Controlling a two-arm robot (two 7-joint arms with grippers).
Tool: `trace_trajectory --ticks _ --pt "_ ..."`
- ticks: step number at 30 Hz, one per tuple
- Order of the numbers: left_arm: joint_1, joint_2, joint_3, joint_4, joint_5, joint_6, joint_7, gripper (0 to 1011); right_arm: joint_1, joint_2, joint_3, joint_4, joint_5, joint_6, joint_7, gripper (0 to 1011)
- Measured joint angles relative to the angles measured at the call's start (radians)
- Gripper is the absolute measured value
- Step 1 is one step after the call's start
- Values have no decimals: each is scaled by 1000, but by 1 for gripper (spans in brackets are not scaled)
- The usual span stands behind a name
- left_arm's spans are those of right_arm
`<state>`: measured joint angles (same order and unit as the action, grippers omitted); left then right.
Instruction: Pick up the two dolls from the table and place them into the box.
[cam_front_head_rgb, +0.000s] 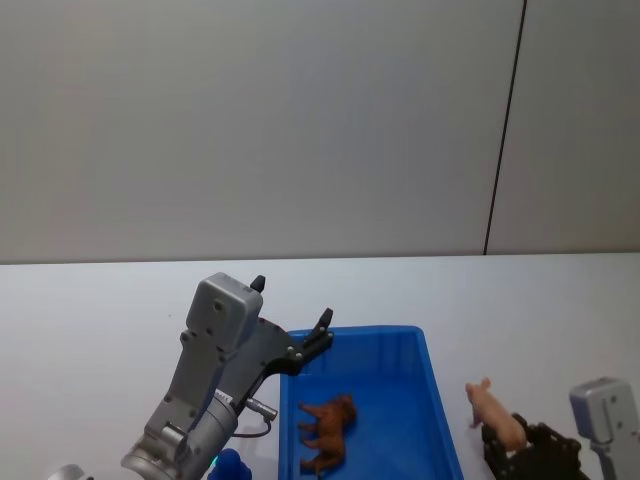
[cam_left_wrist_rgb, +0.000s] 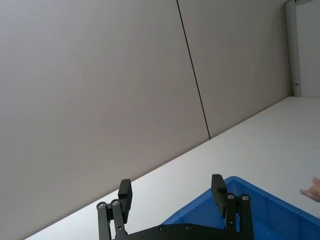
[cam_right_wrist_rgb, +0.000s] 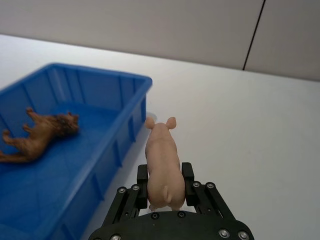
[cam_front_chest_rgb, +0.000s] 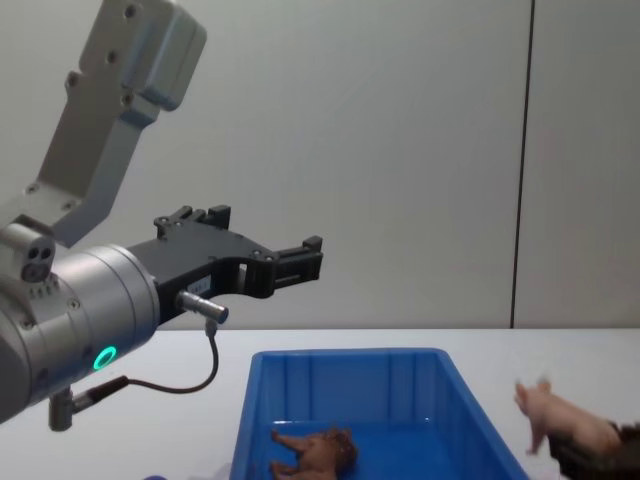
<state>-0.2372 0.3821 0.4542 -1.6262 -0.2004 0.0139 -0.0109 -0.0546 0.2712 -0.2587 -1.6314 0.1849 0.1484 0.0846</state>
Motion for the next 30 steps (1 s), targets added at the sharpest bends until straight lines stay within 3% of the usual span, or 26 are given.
trace_trajectory --ticks 12,23,26,30 --pt "0 0 0 0 0 0 0 1001 33 -17 -6 -45 23 -34 96 383" --pt "0 0 0 0 0 0 0 1001 113 -75 -28 2 26 -25 178 386" --pt "0 0 0 0 0 0 0 1001 131 -87 -32 22 26 -19 190 424" --pt "0 0 0 0 0 0 0 1001 153 -102 -37 47 25 -13 199 595"
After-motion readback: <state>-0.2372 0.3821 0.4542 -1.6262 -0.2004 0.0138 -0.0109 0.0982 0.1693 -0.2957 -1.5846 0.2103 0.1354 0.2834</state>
